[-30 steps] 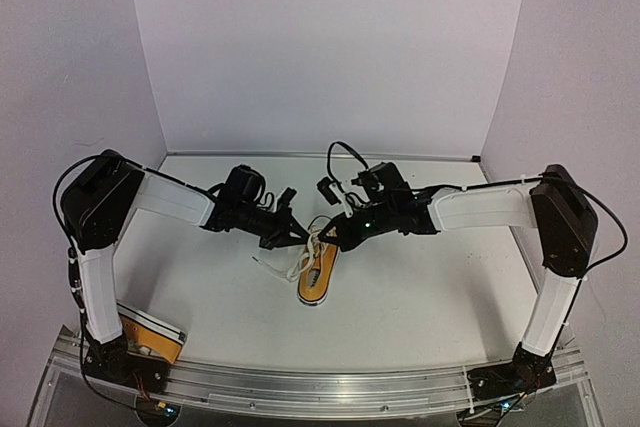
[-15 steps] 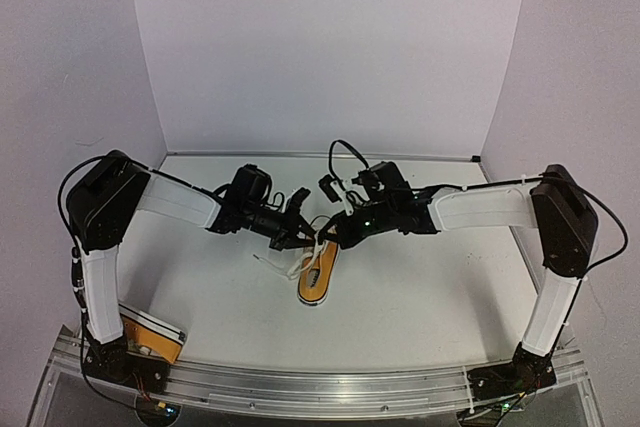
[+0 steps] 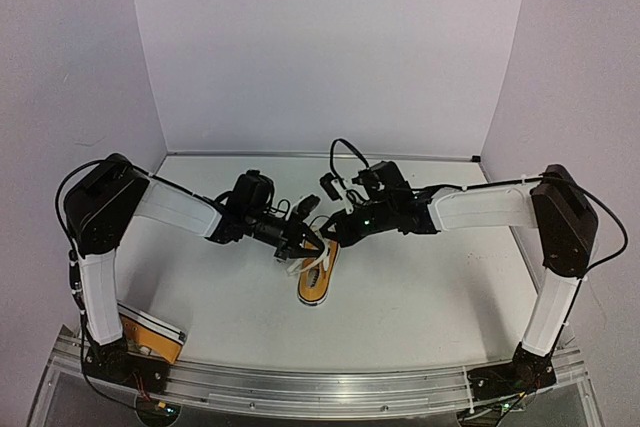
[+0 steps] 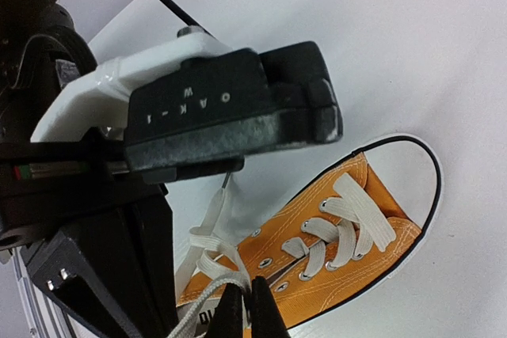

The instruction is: Tie the shoes

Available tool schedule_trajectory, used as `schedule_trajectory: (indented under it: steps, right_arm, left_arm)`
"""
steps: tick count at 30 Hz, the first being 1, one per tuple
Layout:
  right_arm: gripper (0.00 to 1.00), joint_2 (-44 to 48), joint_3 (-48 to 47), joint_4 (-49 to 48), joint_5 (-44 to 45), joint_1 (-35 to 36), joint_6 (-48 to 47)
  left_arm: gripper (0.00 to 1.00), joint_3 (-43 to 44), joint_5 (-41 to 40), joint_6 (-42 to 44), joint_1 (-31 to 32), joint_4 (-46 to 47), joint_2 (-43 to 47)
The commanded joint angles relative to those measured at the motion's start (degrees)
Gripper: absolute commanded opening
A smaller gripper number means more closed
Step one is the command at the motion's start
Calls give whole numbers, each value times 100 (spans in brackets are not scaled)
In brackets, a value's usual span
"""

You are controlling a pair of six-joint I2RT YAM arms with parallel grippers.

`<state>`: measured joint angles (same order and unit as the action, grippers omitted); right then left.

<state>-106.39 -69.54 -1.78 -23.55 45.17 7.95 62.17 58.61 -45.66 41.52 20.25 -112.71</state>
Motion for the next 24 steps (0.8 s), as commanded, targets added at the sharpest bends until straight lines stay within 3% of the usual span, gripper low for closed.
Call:
schedule_trajectory:
  steps: [1, 6, 9, 17, 24]
  right_arm:
    - [14, 280, -35, -168, -143, 13, 208]
    - [43, 655, 340, -69, -115, -111, 655]
    - [51, 980, 760, -95, -215, -267, 898]
    - [47, 1155, 1584, -738, -974, -286, 1282]
    - [42, 699, 1601, -1117, -1248, -76, 1378]
  left_arm:
    - [0, -117, 112, -554, 5, 1214, -199]
    - [0, -168, -15, -1094, 3, 1960, -541]
    - [0, -180, -23, -1332, -3, 2283, -678]
    - [0, -98, -45, -1410, -30, 2384, -724]
    - [0, -135, -57, -1401, -47, 2360, -679]
